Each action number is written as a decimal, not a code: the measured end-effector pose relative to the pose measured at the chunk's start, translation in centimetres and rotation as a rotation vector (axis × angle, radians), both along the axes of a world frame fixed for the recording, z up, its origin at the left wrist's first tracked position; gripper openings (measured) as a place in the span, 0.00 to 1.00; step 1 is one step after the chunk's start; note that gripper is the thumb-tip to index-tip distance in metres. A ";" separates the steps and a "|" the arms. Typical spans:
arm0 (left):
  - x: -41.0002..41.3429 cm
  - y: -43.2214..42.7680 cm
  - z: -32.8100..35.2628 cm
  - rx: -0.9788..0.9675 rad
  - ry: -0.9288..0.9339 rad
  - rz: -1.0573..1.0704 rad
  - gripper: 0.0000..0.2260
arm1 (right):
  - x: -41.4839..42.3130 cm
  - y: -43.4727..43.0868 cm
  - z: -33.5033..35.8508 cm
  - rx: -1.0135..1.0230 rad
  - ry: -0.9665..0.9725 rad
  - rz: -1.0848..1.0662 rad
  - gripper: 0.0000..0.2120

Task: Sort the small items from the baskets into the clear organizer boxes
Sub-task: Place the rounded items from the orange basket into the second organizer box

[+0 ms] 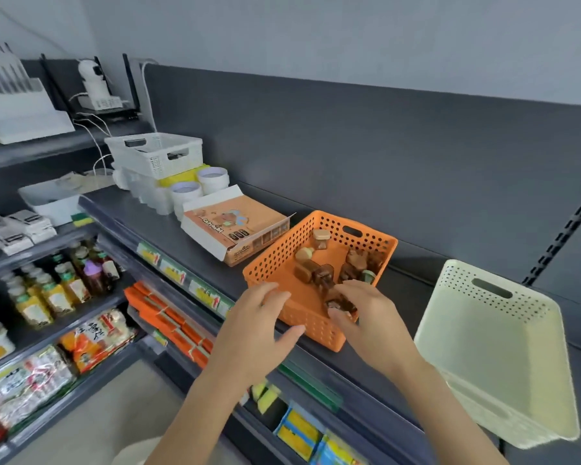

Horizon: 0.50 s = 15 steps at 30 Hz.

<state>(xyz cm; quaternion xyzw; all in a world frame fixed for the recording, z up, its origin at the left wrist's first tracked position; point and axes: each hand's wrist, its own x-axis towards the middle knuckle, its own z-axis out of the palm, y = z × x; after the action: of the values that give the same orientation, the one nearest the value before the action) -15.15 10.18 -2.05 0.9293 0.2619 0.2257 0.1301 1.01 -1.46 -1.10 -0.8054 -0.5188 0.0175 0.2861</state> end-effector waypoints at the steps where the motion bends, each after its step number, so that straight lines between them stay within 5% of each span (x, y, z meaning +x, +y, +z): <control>1: 0.5 0.7 0.1 -0.006 -0.009 -0.014 0.27 | 0.2 0.5 0.0 0.001 0.003 -0.016 0.18; 15: 8.9 8.1 0.9 0.022 0.127 -0.183 0.24 | 6.2 5.9 0.3 0.071 -0.007 -0.151 0.21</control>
<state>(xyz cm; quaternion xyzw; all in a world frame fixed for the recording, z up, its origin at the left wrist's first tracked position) -6.21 18.25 -1.18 0.9631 0.1810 0.1566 0.1231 7.19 4.44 -0.80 -0.8316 -0.4581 -0.0252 0.3132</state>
